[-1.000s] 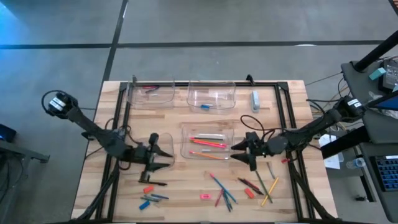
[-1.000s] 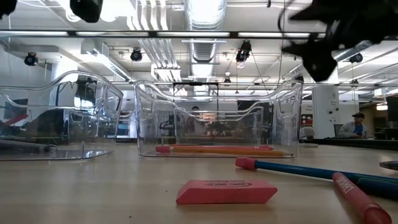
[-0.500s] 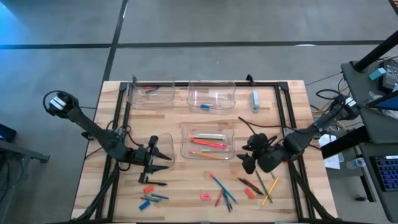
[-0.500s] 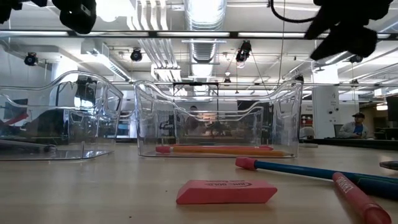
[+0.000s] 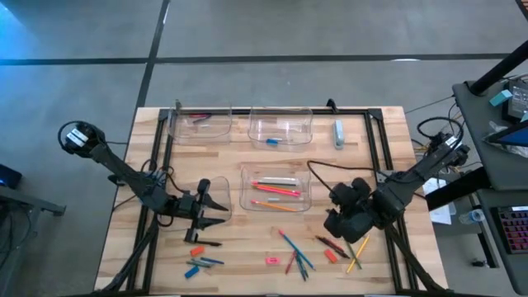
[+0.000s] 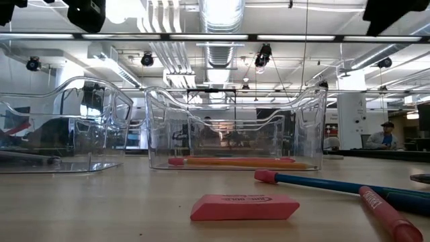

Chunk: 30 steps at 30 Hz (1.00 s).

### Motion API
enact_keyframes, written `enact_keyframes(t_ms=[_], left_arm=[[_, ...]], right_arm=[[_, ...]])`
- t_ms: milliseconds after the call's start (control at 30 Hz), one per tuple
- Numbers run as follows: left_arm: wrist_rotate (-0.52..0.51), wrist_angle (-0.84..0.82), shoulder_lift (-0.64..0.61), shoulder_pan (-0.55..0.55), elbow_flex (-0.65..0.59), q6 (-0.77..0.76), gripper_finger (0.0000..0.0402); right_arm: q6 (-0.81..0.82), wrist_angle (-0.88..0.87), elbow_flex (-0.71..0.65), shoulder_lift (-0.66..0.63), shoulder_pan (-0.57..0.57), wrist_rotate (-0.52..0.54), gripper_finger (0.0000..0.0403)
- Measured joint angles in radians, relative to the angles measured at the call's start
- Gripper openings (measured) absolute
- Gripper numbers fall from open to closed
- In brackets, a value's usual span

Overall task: Sort crayons/erasers/pens/pencils in bins
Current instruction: Put the green pencil into the bottom right transparent bin

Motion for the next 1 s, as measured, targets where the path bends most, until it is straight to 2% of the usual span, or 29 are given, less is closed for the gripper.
enact_keyframes(t_ms=[133,233,333,467,600,700,1000], left_arm=[[0.0,0.0,0.006,0.0,0.0,-0.008,0.0132],[0.0,0.015,0.006,0.0,0.0,-0.009,0.0132],[0.0,0.014,0.006,0.0,0.001,-0.024,0.0132],[0.008,0.008,0.006,-0.001,0.0,-0.08,0.0132],[0.019,0.008,0.012,-0.001,0.0,-0.086,0.0132],[0.019,0.009,0.018,-0.001,0.0,-0.087,0.0132],[0.019,0.015,0.021,0.0,0.0,-0.087,0.0132]], right_arm=[[0.112,-0.151,-0.022,0.019,0.0,-0.095,0.0228],[0.155,-0.144,-0.107,0.014,0.02,-0.162,0.0228],[0.191,-0.024,-0.221,-0.02,0.049,-0.224,0.0228],[0.259,0.261,-0.376,-0.066,0.093,-0.332,0.0228],[0.355,0.431,-0.463,-0.062,0.14,-0.397,0.0228],[0.429,0.439,-0.473,-0.024,0.174,-0.464,0.0228],[0.486,0.441,-0.332,0.151,0.295,-0.463,0.0228]])
